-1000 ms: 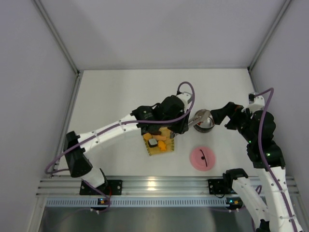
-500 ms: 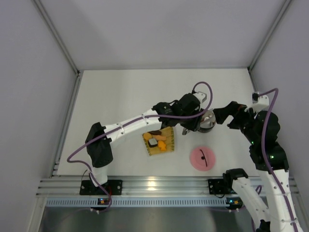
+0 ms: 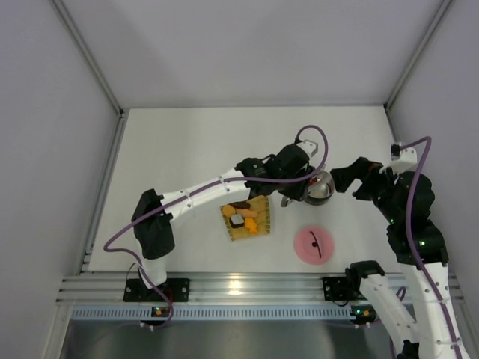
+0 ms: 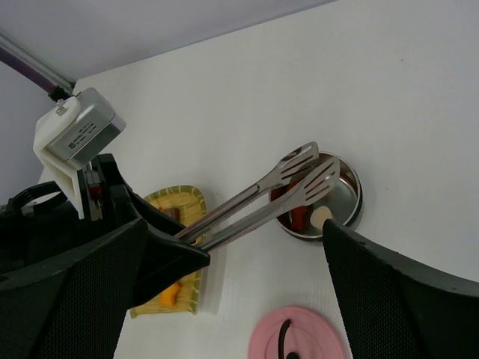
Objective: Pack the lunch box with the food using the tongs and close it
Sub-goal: Place the fake food in the packing box, then pick up the fake food from the plate.
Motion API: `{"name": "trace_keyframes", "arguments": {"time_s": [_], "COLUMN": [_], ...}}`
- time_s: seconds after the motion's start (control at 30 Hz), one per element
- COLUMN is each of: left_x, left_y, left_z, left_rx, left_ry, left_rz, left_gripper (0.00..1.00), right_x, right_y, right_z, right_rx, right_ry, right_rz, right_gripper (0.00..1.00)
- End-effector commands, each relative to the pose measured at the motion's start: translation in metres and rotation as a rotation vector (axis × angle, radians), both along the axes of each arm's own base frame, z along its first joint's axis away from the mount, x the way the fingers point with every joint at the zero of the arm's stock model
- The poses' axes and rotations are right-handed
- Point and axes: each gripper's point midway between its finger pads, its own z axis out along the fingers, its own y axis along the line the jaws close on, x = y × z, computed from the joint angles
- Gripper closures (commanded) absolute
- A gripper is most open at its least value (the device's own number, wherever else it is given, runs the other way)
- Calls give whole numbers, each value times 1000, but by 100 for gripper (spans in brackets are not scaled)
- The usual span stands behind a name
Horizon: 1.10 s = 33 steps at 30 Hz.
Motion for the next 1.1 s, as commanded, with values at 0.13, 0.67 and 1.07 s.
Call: {"name": "trace_keyframes", "arguments": {"time_s": [0.13, 0.67, 1.07], "left_x": [-18, -100, -129], "left_y": [78, 239, 271], "left_z": [45, 17, -1], "left_rx": [2, 238, 314], "left_ry": [-71, 83, 174], "left_rz": [114, 257, 239], "left_gripper": [56, 52, 50], "right_x": [-2, 6, 9], "right_y": [-5, 5, 6], "right_z": [12, -2, -9], "right_rx": [-13, 20, 29], "right_ry": [-32, -10, 2], "right_rz": [-18, 20, 24], "right_gripper": [0, 1, 0]}}
